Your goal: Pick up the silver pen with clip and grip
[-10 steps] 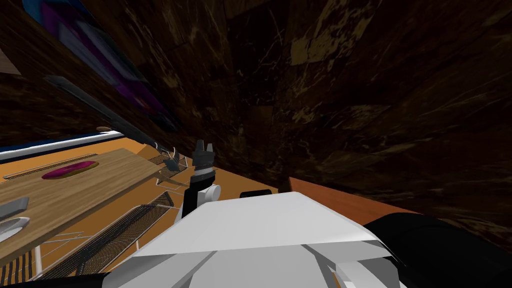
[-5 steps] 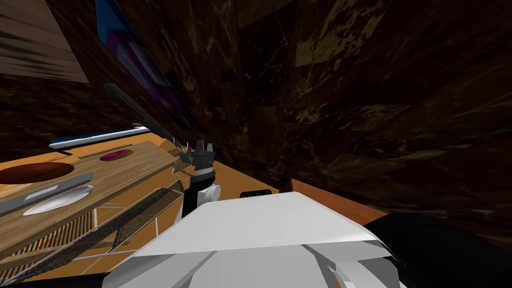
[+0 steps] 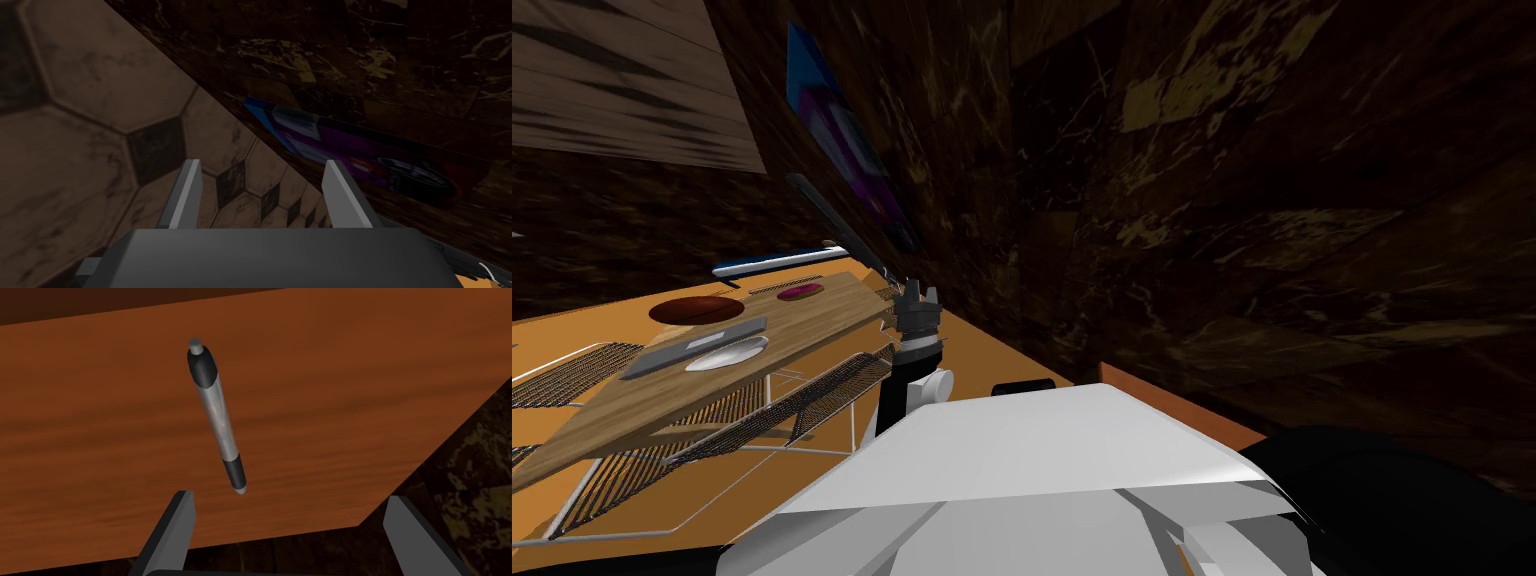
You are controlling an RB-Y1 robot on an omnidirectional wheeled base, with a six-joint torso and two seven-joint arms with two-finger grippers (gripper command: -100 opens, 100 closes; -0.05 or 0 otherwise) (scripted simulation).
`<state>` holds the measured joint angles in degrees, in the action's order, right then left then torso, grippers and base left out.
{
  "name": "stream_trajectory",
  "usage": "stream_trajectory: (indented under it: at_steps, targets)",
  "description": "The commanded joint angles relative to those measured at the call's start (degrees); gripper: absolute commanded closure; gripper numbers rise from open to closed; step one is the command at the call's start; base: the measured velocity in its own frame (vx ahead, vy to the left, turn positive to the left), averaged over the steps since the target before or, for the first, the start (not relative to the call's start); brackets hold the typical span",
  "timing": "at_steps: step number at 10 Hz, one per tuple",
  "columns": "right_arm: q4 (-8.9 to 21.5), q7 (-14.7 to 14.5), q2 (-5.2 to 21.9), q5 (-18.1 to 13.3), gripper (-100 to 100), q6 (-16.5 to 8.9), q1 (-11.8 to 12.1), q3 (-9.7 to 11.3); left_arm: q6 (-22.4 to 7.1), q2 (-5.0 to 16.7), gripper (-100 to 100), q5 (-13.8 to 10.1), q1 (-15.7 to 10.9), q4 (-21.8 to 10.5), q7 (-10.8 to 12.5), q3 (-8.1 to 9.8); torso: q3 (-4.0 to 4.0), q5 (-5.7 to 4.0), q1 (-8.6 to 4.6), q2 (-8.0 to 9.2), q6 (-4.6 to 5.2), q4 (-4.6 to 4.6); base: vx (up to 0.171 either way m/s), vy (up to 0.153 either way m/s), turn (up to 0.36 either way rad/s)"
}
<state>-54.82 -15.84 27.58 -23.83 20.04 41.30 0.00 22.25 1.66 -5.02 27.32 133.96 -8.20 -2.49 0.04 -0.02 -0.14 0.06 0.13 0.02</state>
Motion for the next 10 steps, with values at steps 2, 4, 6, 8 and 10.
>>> stream_trajectory:
  at_steps: [2, 4, 6, 8, 10]
  targets:
    - [1.71, -0.28, 0.54, -0.49, -100, -0.8, -0.05, 0.65, 0.0, 0.0, 0, 0.0, -0.01, 0.0, 0.0, -0.01, -0.02, 0.01, 0.05, -0.03, -0.06, 0.0, -0.031, -0.006, 0.141]
    - [3.29, -0.76, -0.06, -0.47, -100, -1.57, -1.88, 0.8, 0.0, 0.0, 0, 0.0, 0.0, 0.0, 0.0, 0.0, -0.1, 0.02, 0.1, -0.17, -0.02, -0.03, -0.015, -0.008, 0.011]
    - [5.05, -1.27, -0.94, -0.38, -100, -2.43, -4.26, 0.94, 0.0, 0.0, 0, 0.0, 0.0, 0.0, 0.0, 0.0, -0.03, -0.01, 0.0, -0.06, -0.03, -0.01, -0.058, -0.034, 0.044]
    - [5.41, -1.39, -1.1, -0.35, -100, -2.4, -4.6, 0.88, 0.0, 0.0, 0, 0.0, 0.0, 0.0, 0.0, 0.0, -0.02, -0.01, -0.02, -0.04, -0.03, 0.0, -0.032, -0.022, 0.022]
    - [5.54, -1.46, -1.14, -0.35, 100, -2.45, -4.72, 0.87, 0.0, 0.0, 0, 0.0, 0.0, 0.0, 0.0, 0.0, -0.1, 0.02, 0.09, -0.18, -0.01, -0.03, -0.002, -0.003, -0.003]
